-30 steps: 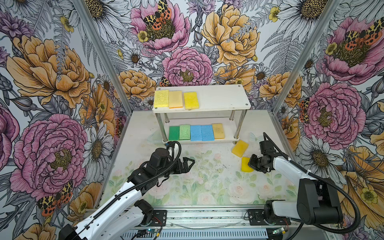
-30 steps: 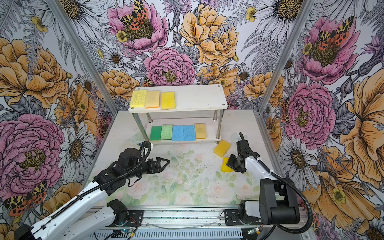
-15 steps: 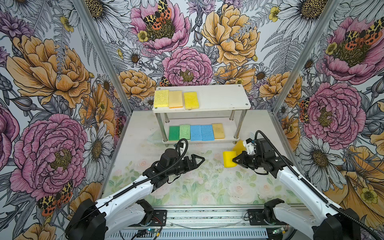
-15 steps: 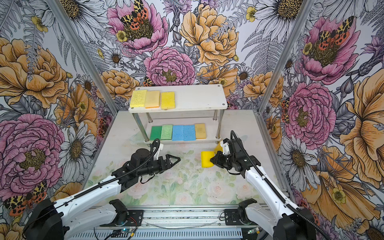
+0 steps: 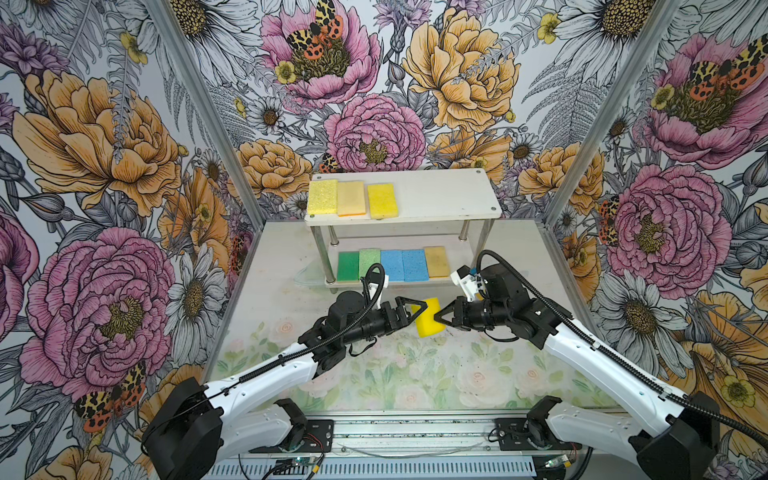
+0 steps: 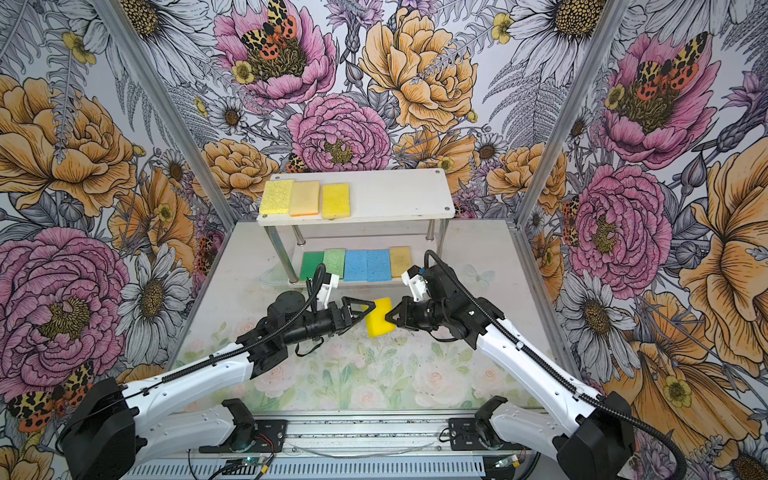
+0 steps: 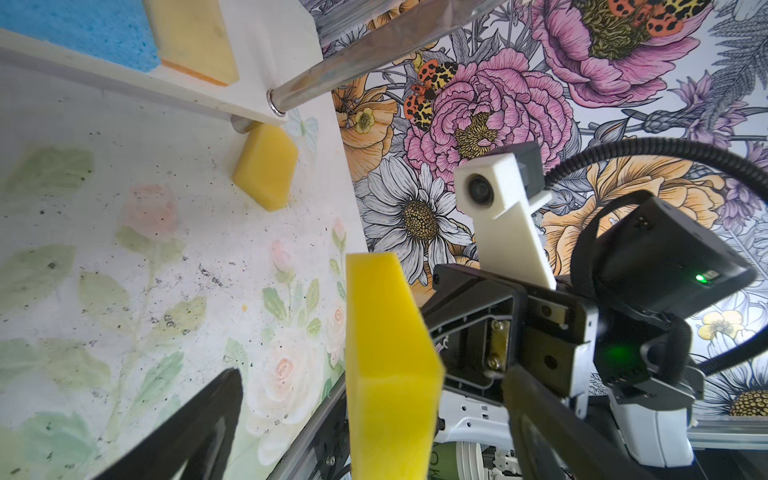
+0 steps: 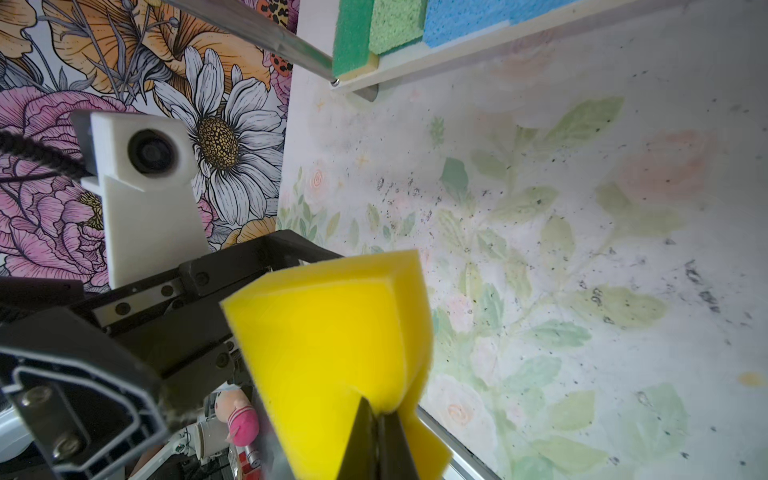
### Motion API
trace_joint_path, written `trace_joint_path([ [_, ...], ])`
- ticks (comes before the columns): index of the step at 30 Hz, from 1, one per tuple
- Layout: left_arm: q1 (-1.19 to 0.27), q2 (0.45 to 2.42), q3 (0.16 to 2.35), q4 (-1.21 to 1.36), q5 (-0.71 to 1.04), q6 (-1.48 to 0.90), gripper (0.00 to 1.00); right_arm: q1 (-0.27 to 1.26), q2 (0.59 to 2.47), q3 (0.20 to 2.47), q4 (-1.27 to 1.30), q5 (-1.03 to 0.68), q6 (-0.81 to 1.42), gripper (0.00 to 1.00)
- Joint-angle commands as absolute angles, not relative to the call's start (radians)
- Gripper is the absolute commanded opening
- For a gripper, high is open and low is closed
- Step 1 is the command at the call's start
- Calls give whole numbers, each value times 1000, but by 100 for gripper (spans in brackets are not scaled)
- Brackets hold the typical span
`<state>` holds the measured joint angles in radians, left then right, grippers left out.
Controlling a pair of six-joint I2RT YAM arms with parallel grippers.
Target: Place and organize the cleaning sponges onto the shelf
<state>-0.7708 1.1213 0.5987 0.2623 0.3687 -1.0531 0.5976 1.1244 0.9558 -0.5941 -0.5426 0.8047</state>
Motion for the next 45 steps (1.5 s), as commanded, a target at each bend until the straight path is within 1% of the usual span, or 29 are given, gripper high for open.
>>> trace_joint_path([
  [1, -779, 1127, 627, 268, 383, -1052, 97, 628, 1139, 1009, -594, -510, 812, 0],
  [2, -779, 1127, 628, 259, 382, -1047, 95, 632, 1144, 1013, -595, -508, 812, 0],
  [3, -779, 1126, 628, 255, 384, -1043, 91, 637, 1149, 1017, -594, -509, 814, 0],
  [4, -779, 1127, 629, 252, 384, -1043, 86, 644, 1153, 1020, -594, -508, 814, 0],
  [6, -778, 1129, 632, 251, 385, -1041, 72, 656, 1160, 1025, -596, -508, 813, 0],
  [8, -777, 1131, 636, 250, 390, -1037, 65, 661, 1164, 1025, -595, -504, 812, 2],
  [9, -776, 1133, 638, 249, 391, -1035, 59, 663, 1164, 1023, -595, -501, 812, 3],
  [11, -775, 1137, 641, 243, 396, -1035, 44, 664, 1162, 1019, -594, -495, 813, 6],
  [12, -772, 1136, 640, 242, 396, -1035, 33, 664, 1158, 1017, -595, -493, 815, 9],
  [13, -769, 1134, 637, 239, 393, -1039, 22, 663, 1155, 1015, -594, -494, 815, 13],
  [14, -767, 1131, 633, 241, 392, -1043, 15, 664, 1151, 1011, -594, -499, 815, 22],
  [15, -759, 1124, 628, 244, 393, -1048, 14, 664, 1145, 1006, -595, -503, 815, 29],
  [17, -744, 1113, 612, 261, 401, -1066, 15, 664, 1133, 993, -594, -509, 814, 40],
  [19, -724, 1100, 595, 285, 412, -1084, 15, 664, 1121, 979, -594, -514, 816, 47],
  [21, -705, 1087, 581, 304, 426, -1099, 15, 664, 1114, 968, -594, -520, 815, 49],
  [26, -685, 1054, 568, 303, 432, -1104, 15, 664, 1104, 954, -592, -520, 810, 49],
  [35, -689, 1040, 562, 313, 442, -1109, 16, 666, 1112, 968, -555, -533, 821, 44],
  [40, -689, 1031, 558, 323, 440, -1111, 16, 673, 1124, 977, -527, -550, 825, 41],
  [45, -689, 1035, 555, 336, 447, -1114, 16, 689, 1144, 975, -500, -557, 836, 35],
])
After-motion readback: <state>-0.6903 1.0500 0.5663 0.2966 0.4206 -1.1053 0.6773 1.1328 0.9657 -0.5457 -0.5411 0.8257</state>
